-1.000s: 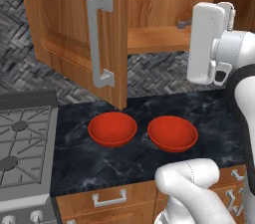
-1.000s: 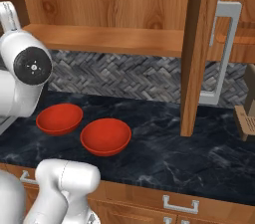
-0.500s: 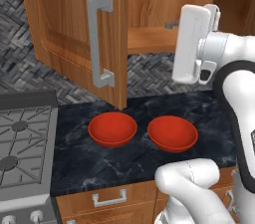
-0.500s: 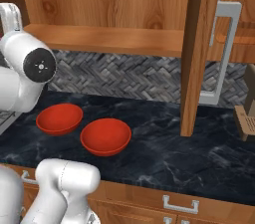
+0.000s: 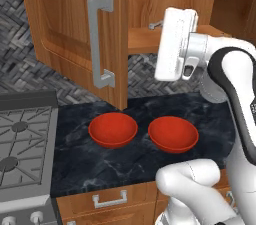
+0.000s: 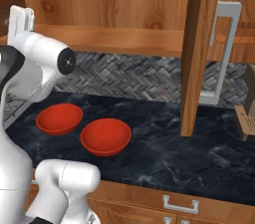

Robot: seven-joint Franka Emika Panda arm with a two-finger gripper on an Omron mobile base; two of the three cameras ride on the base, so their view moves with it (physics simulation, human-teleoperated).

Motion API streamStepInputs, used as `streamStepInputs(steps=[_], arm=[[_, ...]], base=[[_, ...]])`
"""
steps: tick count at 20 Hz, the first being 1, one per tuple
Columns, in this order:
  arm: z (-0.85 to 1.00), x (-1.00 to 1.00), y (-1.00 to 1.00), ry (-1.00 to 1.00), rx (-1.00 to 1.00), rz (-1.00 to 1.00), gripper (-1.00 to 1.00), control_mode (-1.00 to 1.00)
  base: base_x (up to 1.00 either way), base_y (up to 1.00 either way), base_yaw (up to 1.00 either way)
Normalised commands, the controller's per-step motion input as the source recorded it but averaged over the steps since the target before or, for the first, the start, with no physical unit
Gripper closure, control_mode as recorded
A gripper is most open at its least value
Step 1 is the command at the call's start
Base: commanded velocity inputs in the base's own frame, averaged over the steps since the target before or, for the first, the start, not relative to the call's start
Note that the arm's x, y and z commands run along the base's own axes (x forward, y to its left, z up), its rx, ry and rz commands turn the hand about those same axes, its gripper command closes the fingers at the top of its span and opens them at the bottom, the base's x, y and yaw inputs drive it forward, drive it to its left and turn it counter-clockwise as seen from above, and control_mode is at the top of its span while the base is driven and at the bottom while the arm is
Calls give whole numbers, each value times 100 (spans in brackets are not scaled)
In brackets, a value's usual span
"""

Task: Open the cabinet. Pick the bowls from the counter and place them in the cabinet. Then close the cabinet.

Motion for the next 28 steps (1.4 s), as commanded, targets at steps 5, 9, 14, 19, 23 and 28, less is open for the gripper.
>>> streamStepInputs(steps=[5,9,14,19,23,28], arm=[[0,2,47,5,2,21,-100,-100],[0,-8,45,-1,0,9,-100,-100],[0,0,44,0,0,6,-100,-100],[-15,25,26,1,2,7,-100,-100],[-15,23,13,0,5,10,-100,-100],[-13,-38,93,0,5,9,-100,-100]], base=[[0,0,0],[0,0,0],[0,0,0],[0,0,0],[0,0,0],[0,0,0]])
